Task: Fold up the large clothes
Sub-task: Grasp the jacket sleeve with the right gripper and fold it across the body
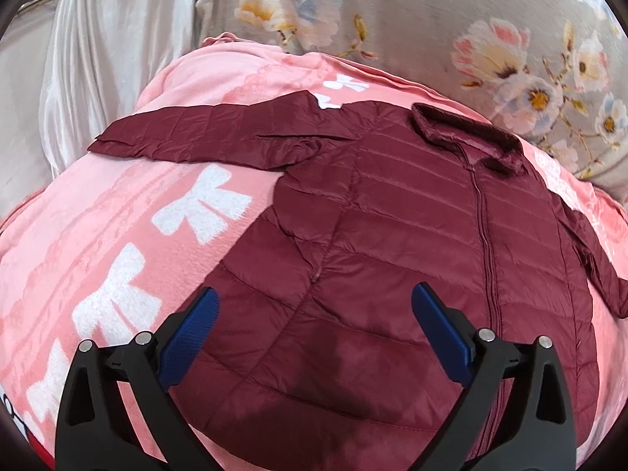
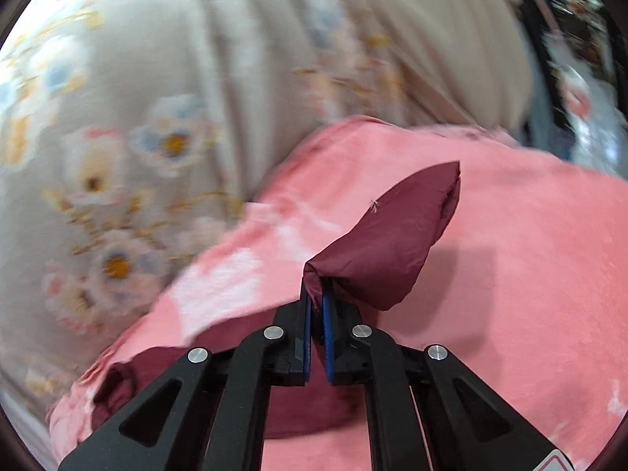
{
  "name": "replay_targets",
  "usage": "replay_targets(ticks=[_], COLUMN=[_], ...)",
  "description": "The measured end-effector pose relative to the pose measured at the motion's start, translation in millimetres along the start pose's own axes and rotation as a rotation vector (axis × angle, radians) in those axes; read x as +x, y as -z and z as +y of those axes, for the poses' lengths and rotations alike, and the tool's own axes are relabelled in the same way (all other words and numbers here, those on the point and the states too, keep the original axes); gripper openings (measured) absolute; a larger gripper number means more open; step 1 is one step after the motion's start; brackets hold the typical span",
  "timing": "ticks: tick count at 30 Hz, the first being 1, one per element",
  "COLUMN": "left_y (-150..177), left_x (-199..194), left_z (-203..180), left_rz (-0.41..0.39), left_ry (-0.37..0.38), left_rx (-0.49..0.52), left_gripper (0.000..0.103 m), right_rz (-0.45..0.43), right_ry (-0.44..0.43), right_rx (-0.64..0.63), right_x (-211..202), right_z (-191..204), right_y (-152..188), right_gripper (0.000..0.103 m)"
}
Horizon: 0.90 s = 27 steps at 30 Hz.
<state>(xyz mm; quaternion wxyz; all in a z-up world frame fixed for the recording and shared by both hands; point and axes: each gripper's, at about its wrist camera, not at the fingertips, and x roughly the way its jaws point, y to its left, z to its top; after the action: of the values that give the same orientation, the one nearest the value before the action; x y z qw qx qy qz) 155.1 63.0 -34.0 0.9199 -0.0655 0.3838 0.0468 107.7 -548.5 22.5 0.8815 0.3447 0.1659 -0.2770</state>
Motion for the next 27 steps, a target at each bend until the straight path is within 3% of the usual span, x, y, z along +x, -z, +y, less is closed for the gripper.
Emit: replay_targets(ticks=[5,8,11,17,27], left_y=[-5,-8,-12,-15,-24], left_x=[-1,-4,-7,-6,8], left_z=[8,14,23,44,48], left_rz=[-0.008,-0.022,-0.036,-0.042,-0.034], left_ry=[0.002,0.004,0.001,0.001,0.058], left_rx=[-0.021,-0.021,-0.023,-0.033,-0.035], left_gripper=[0.094,0.094,0.092,0.09,0.09], right_rz=[0.037,0.122,0.206,0.363,0.596], right_ry=[-0.289,-0.465,-0.58,-0.669,-0.631], right_rx=[-0.222,-0.331,-0.413,-0.494,-0.635], right_x=[-28,-35,-37,-29,-2], right_z=[132,206,256,302,326], right_y=[27,68,116,204,317], right_gripper=[0.005,0.005,0.005,0.005,0.006])
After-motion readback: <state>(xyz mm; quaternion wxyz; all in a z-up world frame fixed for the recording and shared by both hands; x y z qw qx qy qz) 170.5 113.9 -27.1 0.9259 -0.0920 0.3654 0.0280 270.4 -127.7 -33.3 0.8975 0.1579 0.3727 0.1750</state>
